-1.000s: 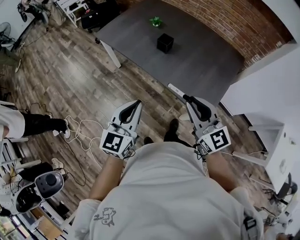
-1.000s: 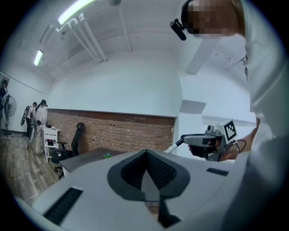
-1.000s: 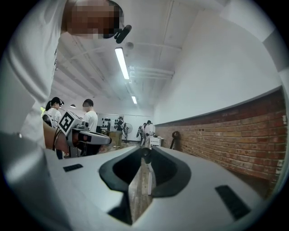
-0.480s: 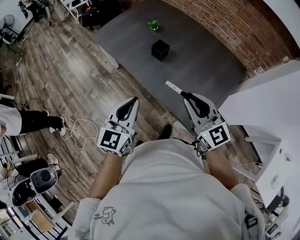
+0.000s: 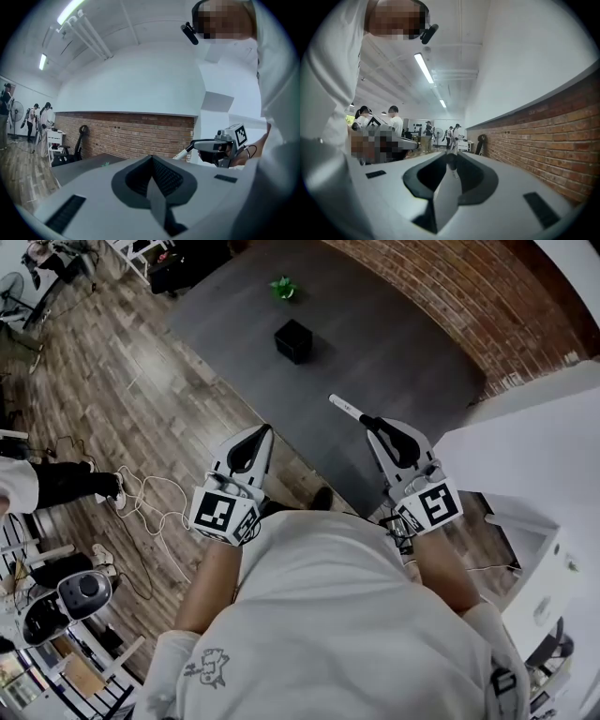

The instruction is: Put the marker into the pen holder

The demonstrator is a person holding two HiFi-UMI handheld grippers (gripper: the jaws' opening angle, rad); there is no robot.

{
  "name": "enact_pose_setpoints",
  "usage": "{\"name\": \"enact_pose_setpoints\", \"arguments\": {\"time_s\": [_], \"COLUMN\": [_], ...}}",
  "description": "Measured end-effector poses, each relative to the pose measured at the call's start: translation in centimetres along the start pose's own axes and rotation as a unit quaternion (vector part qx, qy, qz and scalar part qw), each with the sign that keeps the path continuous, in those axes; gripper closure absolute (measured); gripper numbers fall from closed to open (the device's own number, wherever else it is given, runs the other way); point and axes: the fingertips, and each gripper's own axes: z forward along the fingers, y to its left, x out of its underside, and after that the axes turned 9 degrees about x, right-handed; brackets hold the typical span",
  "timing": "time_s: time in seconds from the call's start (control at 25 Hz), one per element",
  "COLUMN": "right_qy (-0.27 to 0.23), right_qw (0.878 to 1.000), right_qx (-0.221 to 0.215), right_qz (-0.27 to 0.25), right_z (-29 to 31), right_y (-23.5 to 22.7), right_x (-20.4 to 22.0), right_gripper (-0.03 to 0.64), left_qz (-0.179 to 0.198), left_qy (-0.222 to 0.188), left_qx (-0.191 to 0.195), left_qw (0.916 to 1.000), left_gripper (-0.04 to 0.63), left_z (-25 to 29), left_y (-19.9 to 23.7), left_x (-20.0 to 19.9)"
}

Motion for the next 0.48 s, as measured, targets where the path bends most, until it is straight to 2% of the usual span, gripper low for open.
{"name": "enact_pose_setpoints", "arguments": {"time_s": [0.48], "right_qy": [0.003], "right_qw": [1.000], "right_qx": [0.004], "right_qz": [0.020], "right_z": [1.5], "right_y": [-2.9], "right_x": [0.9], "right_gripper": [0.540], "left_qz": [-0.001], "left_qy": [0.020], "left_qx": [0.003], "left_qw": [0.9998], "left_gripper": [0.584], "left_z": [2.5], "left_y": [0.9], "left_x": [0.7]}}
